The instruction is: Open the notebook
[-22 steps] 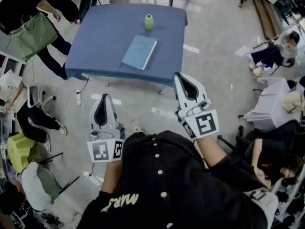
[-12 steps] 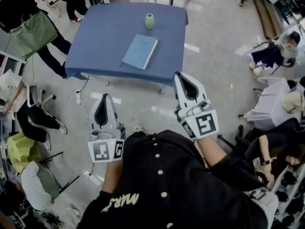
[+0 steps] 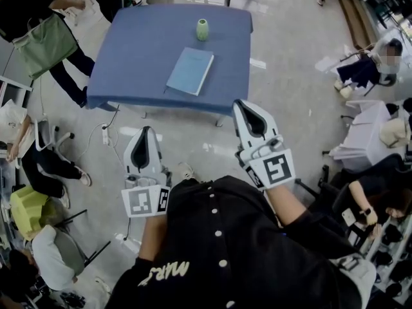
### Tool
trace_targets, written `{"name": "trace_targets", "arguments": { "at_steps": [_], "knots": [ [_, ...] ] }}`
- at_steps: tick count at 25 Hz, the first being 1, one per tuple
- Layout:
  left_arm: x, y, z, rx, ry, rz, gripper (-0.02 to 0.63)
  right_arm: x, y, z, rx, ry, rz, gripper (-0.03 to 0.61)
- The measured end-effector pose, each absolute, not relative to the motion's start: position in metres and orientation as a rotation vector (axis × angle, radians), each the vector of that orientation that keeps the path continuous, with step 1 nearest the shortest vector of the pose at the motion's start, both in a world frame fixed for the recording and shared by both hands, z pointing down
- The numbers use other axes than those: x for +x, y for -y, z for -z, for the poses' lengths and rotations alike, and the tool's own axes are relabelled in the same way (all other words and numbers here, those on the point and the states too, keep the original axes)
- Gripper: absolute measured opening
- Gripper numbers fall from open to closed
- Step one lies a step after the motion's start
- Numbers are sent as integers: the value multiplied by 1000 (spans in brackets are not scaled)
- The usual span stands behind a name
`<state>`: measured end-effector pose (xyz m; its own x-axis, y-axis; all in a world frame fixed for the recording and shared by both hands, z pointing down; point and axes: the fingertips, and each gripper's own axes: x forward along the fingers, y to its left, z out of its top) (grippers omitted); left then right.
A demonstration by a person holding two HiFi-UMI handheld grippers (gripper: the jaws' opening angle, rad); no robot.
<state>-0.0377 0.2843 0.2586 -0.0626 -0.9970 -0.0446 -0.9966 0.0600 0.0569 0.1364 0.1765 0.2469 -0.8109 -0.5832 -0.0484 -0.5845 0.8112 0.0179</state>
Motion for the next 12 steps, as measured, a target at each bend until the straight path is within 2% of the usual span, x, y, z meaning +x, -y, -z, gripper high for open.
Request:
{"name": "trace_targets", "arguments": {
  "at_steps": [1,3,4,12],
  "knots": [
    [-36,-280,-264,2174,2250,65,17,134,-177,-247,-955,-2952,-52,2],
    [-36,-271,-279,2207,2188,-52,272,128,-177,-248,-965,-2955,-63,2],
    [-38,-268,-285,2211,2171,-92,295,124,-177,-249,-977,-2958,-65,2],
    [-72,-265,-298,2324,2039,-216,301,80,-181,-247,-1074,-2918,-110,2]
  ]
}}
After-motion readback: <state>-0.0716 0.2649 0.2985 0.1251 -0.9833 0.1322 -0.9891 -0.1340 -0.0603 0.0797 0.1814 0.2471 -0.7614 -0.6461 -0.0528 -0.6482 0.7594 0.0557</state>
